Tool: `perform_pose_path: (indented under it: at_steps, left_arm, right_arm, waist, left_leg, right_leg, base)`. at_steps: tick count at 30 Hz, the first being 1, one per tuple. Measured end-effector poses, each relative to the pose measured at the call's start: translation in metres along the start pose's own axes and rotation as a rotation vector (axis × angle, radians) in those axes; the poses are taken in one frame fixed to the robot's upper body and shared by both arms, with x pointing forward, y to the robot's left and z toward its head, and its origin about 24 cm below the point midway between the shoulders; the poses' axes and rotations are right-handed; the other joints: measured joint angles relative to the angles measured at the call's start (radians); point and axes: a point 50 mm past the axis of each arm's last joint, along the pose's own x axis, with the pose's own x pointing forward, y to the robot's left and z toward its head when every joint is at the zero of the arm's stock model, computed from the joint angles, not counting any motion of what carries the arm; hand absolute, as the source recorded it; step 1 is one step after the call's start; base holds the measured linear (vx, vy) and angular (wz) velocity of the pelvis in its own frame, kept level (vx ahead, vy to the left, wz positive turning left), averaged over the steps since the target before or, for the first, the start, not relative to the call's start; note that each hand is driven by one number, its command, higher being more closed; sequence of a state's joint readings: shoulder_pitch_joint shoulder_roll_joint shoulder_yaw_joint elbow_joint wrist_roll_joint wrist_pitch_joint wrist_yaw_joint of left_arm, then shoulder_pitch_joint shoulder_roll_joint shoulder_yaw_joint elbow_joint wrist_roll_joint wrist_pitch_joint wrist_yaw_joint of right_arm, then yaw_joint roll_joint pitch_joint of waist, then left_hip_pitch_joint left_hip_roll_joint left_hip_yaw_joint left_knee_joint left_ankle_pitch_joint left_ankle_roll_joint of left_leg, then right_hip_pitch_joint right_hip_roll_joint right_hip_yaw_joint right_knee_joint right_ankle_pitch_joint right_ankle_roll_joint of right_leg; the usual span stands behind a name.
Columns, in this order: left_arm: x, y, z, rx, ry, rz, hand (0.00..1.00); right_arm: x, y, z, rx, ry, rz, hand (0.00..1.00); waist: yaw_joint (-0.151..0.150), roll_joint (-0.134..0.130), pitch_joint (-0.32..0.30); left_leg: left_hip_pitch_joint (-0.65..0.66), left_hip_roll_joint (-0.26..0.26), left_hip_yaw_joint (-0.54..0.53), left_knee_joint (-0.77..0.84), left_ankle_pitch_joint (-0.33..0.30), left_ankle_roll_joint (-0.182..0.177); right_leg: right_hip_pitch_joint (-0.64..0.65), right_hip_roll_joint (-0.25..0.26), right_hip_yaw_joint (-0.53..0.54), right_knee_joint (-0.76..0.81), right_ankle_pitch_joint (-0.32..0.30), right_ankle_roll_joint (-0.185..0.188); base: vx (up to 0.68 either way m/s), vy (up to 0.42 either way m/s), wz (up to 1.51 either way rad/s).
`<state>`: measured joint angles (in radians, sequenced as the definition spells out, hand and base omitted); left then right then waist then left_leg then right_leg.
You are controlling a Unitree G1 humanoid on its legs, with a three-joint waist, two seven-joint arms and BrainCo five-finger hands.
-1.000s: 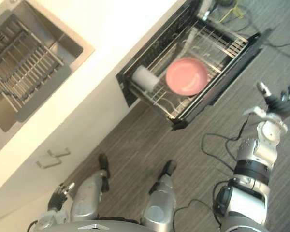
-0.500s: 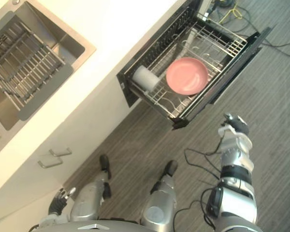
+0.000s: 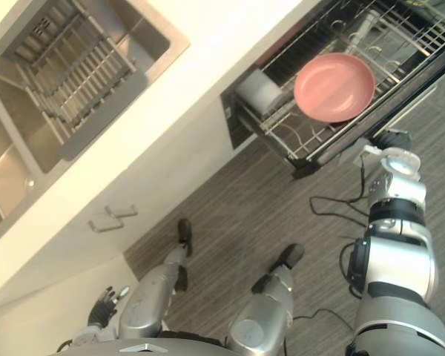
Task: Walk over to the sink, pick up the cup, carry it to the dishwasher, place the cup inside the dishwasher, then close the dishwasher door
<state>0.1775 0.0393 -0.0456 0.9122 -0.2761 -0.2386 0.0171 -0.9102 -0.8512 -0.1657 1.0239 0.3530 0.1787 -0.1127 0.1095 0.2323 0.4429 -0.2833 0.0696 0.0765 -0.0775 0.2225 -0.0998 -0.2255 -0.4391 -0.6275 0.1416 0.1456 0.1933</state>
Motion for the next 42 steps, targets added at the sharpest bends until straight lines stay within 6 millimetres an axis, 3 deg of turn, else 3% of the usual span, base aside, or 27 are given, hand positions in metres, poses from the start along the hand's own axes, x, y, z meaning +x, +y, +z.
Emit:
perform_pose_path:
  at_steps: [3,7,8,10,11,13,16,21,25,29,31,33,34,36,37,39,42]
  left_arm:
    - [-0.001,-0.007,-0.003,-0.003,0.012,-0.031,0.00]
    - [-0.001,-0.011,-0.004,0.011,0.018,-0.060,0.00]
    - [-0.001,-0.012,-0.004,0.016,0.017,-0.064,0.00]
    - [0.000,-0.013,-0.003,0.023,0.012,-0.070,0.00]
    - [0.001,-0.014,0.000,0.026,0.004,-0.074,0.00]
    - [0.002,-0.017,0.003,0.032,-0.005,-0.088,0.00]
    - [0.003,-0.018,0.006,0.024,-0.015,-0.107,0.00]
    - [0.004,-0.020,0.016,-0.015,-0.065,-0.144,0.00]
    - [0.005,-0.022,0.025,-0.045,-0.113,-0.154,0.00]
    - [0.006,-0.018,0.034,-0.083,-0.154,-0.137,0.00]
    - [0.006,-0.013,0.035,-0.102,-0.161,-0.114,0.00]
    - [0.004,0.001,0.033,-0.130,-0.169,-0.061,0.00]
    - [0.003,0.005,0.032,-0.136,-0.171,-0.046,0.00]
    - [0.001,0.017,0.033,-0.163,-0.193,0.000,0.00]
    - [0.001,0.019,0.033,-0.168,-0.197,0.010,0.00]
    - [-0.001,0.027,0.034,-0.161,-0.212,0.035,0.00]
    - [-0.002,0.036,0.032,-0.140,-0.204,0.067,0.00]
  right_arm:
    - [0.003,-0.004,0.025,-0.138,-0.033,-0.062,1.00]
    - [0.003,-0.001,0.049,-0.274,-0.085,-0.126,1.00]
    - [0.002,0.007,0.057,-0.305,-0.108,-0.125,1.00]
    - [0.001,0.024,0.071,-0.331,-0.149,-0.120,1.00]
    - [-0.001,0.034,0.081,-0.346,-0.180,-0.111,0.00]
    - [-0.002,0.044,0.081,-0.385,-0.176,-0.102,0.00]
    - [-0.001,0.054,0.075,-0.471,-0.154,-0.083,0.00]
    - [-0.002,0.063,0.071,-0.533,-0.151,-0.033,0.00]
    - [-0.002,0.064,0.065,-0.485,-0.136,0.017,0.00]
    - [-0.010,0.067,0.025,-0.116,-0.146,0.198,0.00]
    - [-0.021,0.072,-0.012,0.061,-0.119,0.286,0.00]
    - [-0.048,0.081,-0.096,0.224,0.036,0.351,0.00]
    - [-0.058,0.083,-0.119,0.260,0.094,0.352,0.00]
    - [-0.102,0.082,-0.203,0.348,0.338,0.310,0.00]
    - [-0.113,0.080,-0.221,0.361,0.395,0.291,0.00]
    - [-0.157,0.070,-0.274,0.395,0.559,0.232,0.00]
    - [-0.191,0.062,-0.303,0.344,0.631,0.210,0.00]
  waist:
    - [0.053,0.022,0.003]
    - [0.103,0.027,0.002]
    - [0.120,0.027,0.002]
    - [0.126,0.030,0.000]
    - [0.141,0.031,0.000]
    - [0.164,0.031,0.000]
    - [0.169,0.031,0.000]
    - [0.166,0.031,0.001]
    - [0.161,0.031,0.002]
    - [0.130,0.010,0.014]
    - [0.106,-0.015,0.028]
    - [0.083,-0.073,0.021]
    - [0.077,-0.088,0.020]
    - [0.057,-0.141,0.018]
    - [0.052,-0.151,0.020]
    - [0.048,-0.193,0.004]
    - [0.042,-0.236,-0.030]
  left_leg:
    - [-0.039,-0.002,-0.072,0.000,0.018,-0.011]
    - [-0.068,0.001,-0.112,0.000,0.035,-0.012]
    - [-0.069,0.001,-0.117,0.000,0.038,-0.010]
    - [-0.079,0.003,-0.133,0.000,0.042,-0.012]
    - [-0.086,0.005,-0.137,0.000,0.045,-0.014]
    - [-0.089,0.008,-0.145,0.000,0.046,-0.014]
    - [-0.102,0.008,-0.157,0.000,0.051,-0.015]
    - [-0.089,0.014,-0.150,0.001,0.053,-0.016]
    - [-0.060,0.021,-0.134,0.001,0.050,-0.019]
    - [-0.005,0.032,-0.133,0.000,0.037,-0.025]
    - [0.018,0.033,-0.132,0.000,0.031,-0.025]
    - [0.026,0.034,-0.131,0.000,0.022,-0.027]
    - [0.026,0.034,-0.131,0.000,0.020,-0.027]
    - [0.033,0.034,-0.131,0.000,0.016,-0.027]
    - [0.039,0.033,-0.131,0.000,0.014,-0.028]
    - [0.056,0.034,-0.127,0.000,0.006,-0.030]
    - [0.067,0.034,-0.125,0.000,-0.008,-0.031]
  right_leg:
    - [-0.001,-0.017,-0.066,0.062,-0.036,-0.005]
    - [-0.004,-0.017,-0.105,0.087,-0.050,-0.010]
    - [-0.002,-0.017,-0.110,0.089,-0.053,-0.011]
    - [0.000,-0.016,-0.127,0.093,-0.058,-0.010]
    - [-0.003,-0.014,-0.132,0.095,-0.060,-0.012]
    - [0.000,-0.014,-0.141,0.098,-0.064,-0.010]
    - [-0.001,-0.014,-0.155,0.101,-0.067,-0.010]
    - [0.004,-0.011,-0.148,0.099,-0.067,-0.010]
    - [0.029,-0.003,-0.142,0.090,-0.067,-0.011]
    - [0.094,0.016,-0.151,0.070,-0.071,-0.011]
    - [0.123,0.021,-0.153,0.060,-0.073,-0.009]
    - [0.137,0.029,-0.154,0.049,-0.075,-0.005]
    - [0.138,0.030,-0.153,0.048,-0.076,-0.004]
    - [0.150,0.033,-0.150,0.040,-0.075,0.000]
    - [0.157,0.034,-0.150,0.035,-0.075,0.001]
    - [0.181,0.046,-0.148,0.009,-0.071,-0.003]
    - [0.195,0.054,-0.146,-0.008,-0.070,-0.006]
  base:
    - [-0.10,-0.060,0.53]
    - [-0.06,-0.079,0.30]
    - [-0.02,-0.088,0.10]
    - [-0.02,-0.090,0.16]
    - [-0.02,-0.091,0.16]
    - [-0.02,-0.101,0.14]
    - [-0.01,-0.081,0.11]
    - [-0.02,-0.077,-0.05]
    - [-0.03,-0.064,-0.07]
    - [-0.05,-0.069,-0.02]
    - [-0.04,-0.060,0.00]
    - [-0.02,-0.068,0.01]
    - [0.00,-0.069,0.04]
    - [0.01,-0.059,0.03]
    - [0.00,-0.051,-0.02]
    - [-0.02,-0.050,-0.05]
    - [-0.04,-0.039,-0.03]
